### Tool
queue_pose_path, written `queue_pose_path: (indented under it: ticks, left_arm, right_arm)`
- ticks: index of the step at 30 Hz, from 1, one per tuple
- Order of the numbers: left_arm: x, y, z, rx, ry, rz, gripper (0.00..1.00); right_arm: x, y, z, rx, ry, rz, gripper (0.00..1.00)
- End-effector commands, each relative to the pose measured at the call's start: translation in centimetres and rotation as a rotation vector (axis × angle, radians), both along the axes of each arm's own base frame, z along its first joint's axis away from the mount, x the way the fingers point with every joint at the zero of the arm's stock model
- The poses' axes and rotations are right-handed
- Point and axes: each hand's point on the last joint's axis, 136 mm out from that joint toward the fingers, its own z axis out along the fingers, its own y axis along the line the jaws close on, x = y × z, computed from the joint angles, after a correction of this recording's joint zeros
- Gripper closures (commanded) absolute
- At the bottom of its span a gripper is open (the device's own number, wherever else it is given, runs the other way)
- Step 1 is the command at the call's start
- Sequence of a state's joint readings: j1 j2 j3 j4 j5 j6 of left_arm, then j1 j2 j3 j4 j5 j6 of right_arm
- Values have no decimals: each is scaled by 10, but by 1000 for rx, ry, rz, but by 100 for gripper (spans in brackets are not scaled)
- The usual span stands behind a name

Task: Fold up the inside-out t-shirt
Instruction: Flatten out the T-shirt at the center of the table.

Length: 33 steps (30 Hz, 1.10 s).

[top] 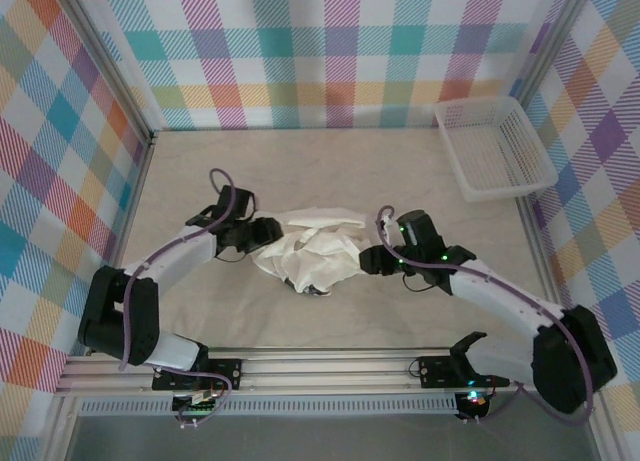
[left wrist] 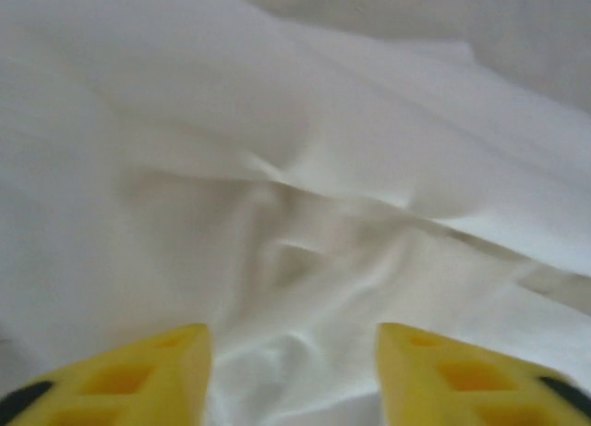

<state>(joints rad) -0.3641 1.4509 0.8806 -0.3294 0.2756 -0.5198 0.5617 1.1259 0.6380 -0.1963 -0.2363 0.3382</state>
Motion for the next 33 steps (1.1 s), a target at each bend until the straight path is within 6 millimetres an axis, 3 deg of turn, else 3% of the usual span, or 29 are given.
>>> queue_pose_path:
  ticks: [1, 4, 8, 14, 19, 24, 27, 31, 33]
  left_arm:
    - [-4, -32, 3, -31, 7, -114, 39]
    - [-4, -29, -2, -29, 12, -83, 34]
    - [-6, -25, -2, -10, 10, -80, 33]
    - [-9, -22, -1, 7, 12, -82, 32]
    - [-8, -20, -2, 16, 6, -74, 32]
    - [-6, -19, 1, 19, -5, -66, 32]
    - [-7, -17, 1, 28, -1, -65, 32]
    - [-14, -12, 0, 38, 18, -47, 31]
    - [-23, -10, -5, 37, 52, -42, 28]
  right_arm:
    - [17, -1, 24, -26, -170, 18, 50]
    - [25, -7, 25, -63, -173, -21, 35]
    - [27, -3, 21, -42, -167, -14, 25]
    - [8, 19, 13, 79, -147, 128, 27]
    - [11, 5, -5, -113, -240, 96, 32]
    - [11, 7, -26, -252, -215, 127, 35]
    - [11, 13, -28, -220, -216, 131, 45]
    - [11, 14, -17, -198, -216, 109, 90]
    - [9, 14, 3, -148, -237, 89, 100]
